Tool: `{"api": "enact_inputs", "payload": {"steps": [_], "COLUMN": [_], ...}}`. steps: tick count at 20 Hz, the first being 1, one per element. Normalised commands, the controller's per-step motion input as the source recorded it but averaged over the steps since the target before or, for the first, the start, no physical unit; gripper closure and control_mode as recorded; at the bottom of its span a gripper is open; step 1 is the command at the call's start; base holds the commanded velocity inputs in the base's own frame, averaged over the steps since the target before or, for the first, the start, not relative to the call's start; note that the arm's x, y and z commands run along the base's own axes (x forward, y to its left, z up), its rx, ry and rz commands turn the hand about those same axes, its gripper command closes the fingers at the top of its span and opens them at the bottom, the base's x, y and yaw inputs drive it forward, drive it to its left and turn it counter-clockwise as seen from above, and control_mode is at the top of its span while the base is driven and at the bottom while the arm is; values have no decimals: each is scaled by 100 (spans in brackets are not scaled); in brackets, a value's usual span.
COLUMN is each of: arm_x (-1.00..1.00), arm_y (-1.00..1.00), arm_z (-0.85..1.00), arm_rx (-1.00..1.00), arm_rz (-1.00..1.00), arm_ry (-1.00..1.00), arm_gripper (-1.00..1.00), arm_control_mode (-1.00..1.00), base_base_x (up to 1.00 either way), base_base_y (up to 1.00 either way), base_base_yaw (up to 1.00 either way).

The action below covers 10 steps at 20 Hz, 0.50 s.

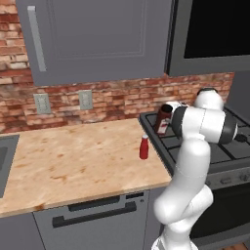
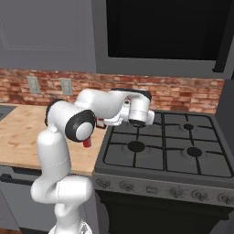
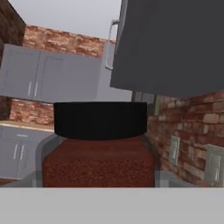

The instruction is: Collect the paprika, ketchup, and shaker from the cabinet and place them next to the stove.

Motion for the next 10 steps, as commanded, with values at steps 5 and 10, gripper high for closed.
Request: {"api": "enact_inputs", "payload": {"steps": [5,10], "arm_x": [41,35], "arm_y": [20,21], "arm_z": [-9,-19], "arm_rx": [-4,-6], "arm_rz": [-3,-1], "arm_ry": [4,1], "arm_gripper": [100,100], "arm_control_mode": [-100,-100], "base_base_x": [0,0], "base_base_y": [0,0], "base_base_yaw": [0,0]}}
